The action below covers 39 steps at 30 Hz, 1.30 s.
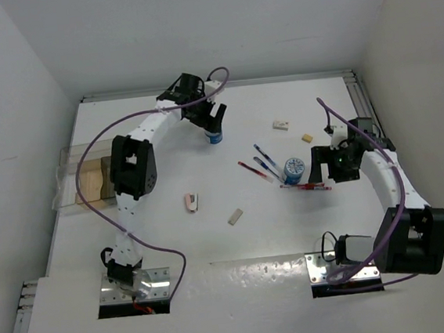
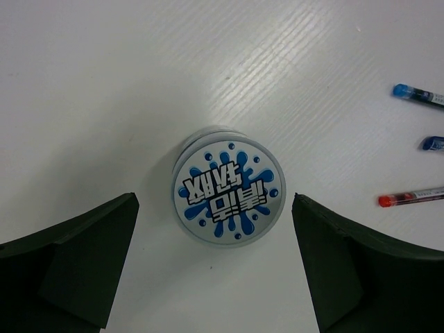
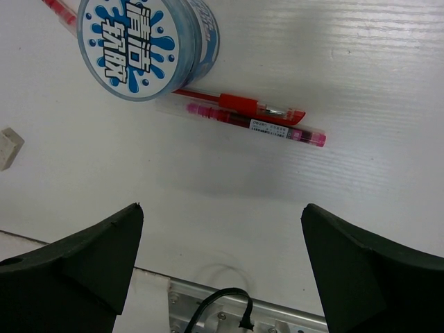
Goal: Sort the stationery into containers
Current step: Pick up the stationery from the center of the board, then place the stationery in the storage box.
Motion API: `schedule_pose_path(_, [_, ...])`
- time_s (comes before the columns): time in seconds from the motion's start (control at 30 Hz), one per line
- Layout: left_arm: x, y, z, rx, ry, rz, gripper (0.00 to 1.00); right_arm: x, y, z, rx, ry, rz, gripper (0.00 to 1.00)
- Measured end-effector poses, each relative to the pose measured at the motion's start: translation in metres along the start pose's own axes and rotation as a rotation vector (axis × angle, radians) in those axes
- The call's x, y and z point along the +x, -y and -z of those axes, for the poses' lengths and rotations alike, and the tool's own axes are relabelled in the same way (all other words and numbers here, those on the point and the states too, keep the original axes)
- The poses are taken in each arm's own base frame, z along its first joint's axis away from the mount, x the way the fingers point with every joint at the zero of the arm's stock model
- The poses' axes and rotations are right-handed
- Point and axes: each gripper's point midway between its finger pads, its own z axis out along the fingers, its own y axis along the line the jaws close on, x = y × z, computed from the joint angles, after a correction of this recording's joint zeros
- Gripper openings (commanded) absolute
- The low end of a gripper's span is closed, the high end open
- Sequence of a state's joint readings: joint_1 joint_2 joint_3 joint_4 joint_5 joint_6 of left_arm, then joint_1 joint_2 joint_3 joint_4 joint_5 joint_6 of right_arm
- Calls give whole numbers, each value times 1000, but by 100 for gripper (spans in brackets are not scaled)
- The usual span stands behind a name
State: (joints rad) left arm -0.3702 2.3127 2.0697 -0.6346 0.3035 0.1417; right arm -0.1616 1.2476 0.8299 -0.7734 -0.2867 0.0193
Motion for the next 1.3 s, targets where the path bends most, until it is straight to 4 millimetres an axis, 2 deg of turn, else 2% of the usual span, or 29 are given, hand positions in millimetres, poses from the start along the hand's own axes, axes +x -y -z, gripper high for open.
schedule_pose_path(0.13, [6,5,-13,0,-21,-7,98,0,0,-2,-1,-5,-1,94])
schedule_pose_path(0.3, [9,20,-26,-19,-42,-42,78,0,1,-3,2,-6,-1,94])
schedule_pose_path(0.33, [9,22,-27,-23,-43,-47,71,0,1,-3,3,-6,-1,94])
schedule_pose_path(0.5, [8,23,-28,-56,-48,-54,60,0,2,-3,7,-7,-1,93])
schedule_pose_path(0.57, [8,22,-28,-66,-50,-47,50,1,3,-3,9,-7,-1,93])
schedule_pose_path(0.6, [8,21,-28,-71,-51,-45,40,1,3,-3,10,-8,-1,93])
schedule_pose_path(0.67, [9,20,-28,-79,-52,-42,31,1,3,-3,14,-9,-1,93])
schedule_pose_path(0.7, [9,19,-27,-82,-54,-40,21,1,3,-3,14,-9,-1,93])
schedule_pose_path(0.77, [10,17,-23,-94,-61,-36,13,1,3,-3,14,-7,-1,93])
schedule_pose_path(0.83, [16,13,-14,-110,-88,-23,10,1,3,-2,14,-3,1,93])
schedule_pose_path(0.87, [20,11,-6,-115,-102,-13,3,0,3,-2,14,0,2,93])
schedule_pose_path(0.93, [26,4,20,-137,-126,16,0,0,3,-2,14,4,3,93])
schedule_pose_path(1.0, [23,-6,58,-170,-119,50,0,0,2,-2,8,7,4,93])
schedule_pose_path(1.07, [14,-21,109,-217,-72,89,0,0,0,-3,-2,10,5,93])
schedule_pose_path(1.17, [0,-56,203,-333,54,152,0,-2,-2,-4,-13,18,8,93])
schedule_pose_path(1.23, [7,-81,265,-448,125,199,0,-3,-4,-4,-23,23,12,93])
schedule_pose_path(1.3, [34,-106,319,-580,146,259,0,-4,-7,-4,-35,25,18,93])
